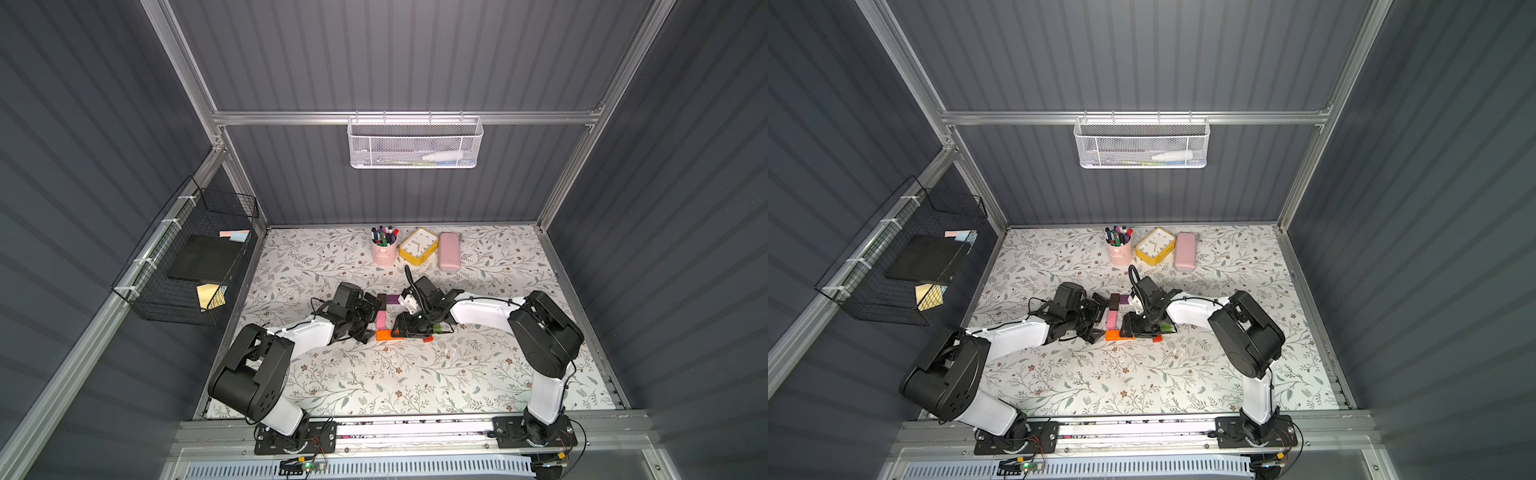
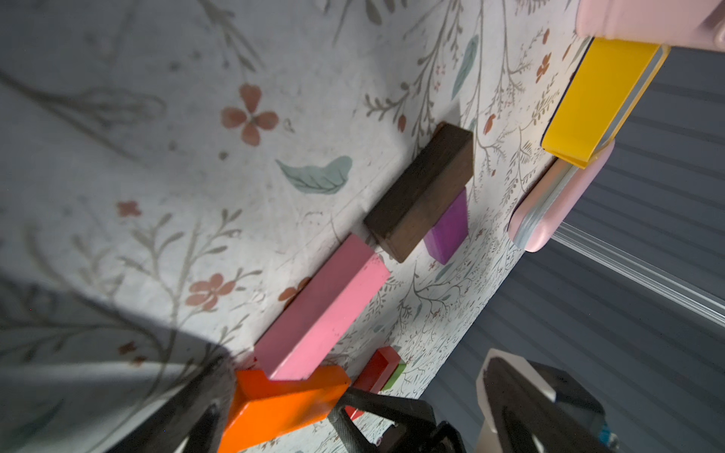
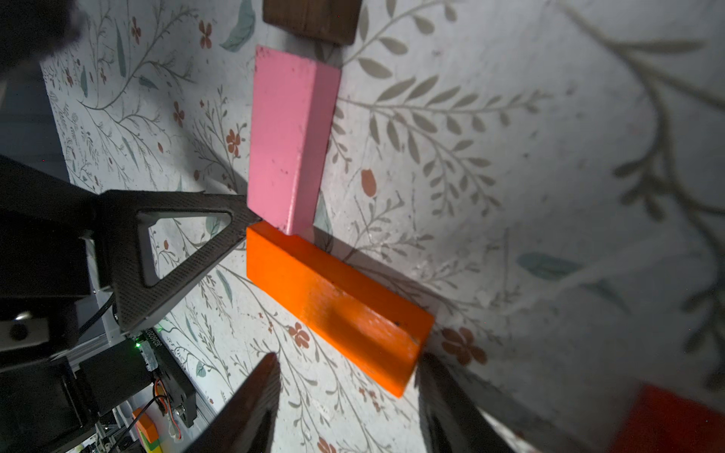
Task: Assemble the number 6 with building blocks
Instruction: Assemble the building block at the center of the board.
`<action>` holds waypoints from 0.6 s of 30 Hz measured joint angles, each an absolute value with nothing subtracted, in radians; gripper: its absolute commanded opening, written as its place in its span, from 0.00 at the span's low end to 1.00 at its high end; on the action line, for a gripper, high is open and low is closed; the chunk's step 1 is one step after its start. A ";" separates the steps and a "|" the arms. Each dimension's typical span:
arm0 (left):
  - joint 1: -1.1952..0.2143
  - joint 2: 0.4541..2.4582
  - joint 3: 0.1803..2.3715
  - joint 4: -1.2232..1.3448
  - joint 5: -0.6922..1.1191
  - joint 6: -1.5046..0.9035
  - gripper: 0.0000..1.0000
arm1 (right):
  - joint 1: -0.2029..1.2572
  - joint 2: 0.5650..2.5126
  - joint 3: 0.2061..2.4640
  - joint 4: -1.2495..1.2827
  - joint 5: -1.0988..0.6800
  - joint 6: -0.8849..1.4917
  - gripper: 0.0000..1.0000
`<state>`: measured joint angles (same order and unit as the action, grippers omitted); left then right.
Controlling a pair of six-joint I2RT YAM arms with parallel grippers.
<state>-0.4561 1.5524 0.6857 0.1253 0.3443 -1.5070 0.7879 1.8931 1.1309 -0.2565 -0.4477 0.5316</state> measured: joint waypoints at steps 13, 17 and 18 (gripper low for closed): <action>-0.455 1.566 0.699 0.127 0.344 -1.506 1.00 | 0.788 1.893 1.131 -0.258 -0.448 0.531 0.58; -0.455 1.568 0.702 0.126 0.343 -1.503 0.99 | 0.788 1.893 1.131 -0.258 -0.448 0.531 0.58; -0.455 1.569 0.702 0.125 0.343 -1.503 0.99 | 0.788 1.893 1.131 -0.258 -0.448 0.531 0.58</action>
<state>-0.4553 1.5688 0.7025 0.1253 0.3431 -1.5028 0.7879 1.8931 1.1313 -0.2577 -0.4477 0.5312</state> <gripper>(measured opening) 0.994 0.576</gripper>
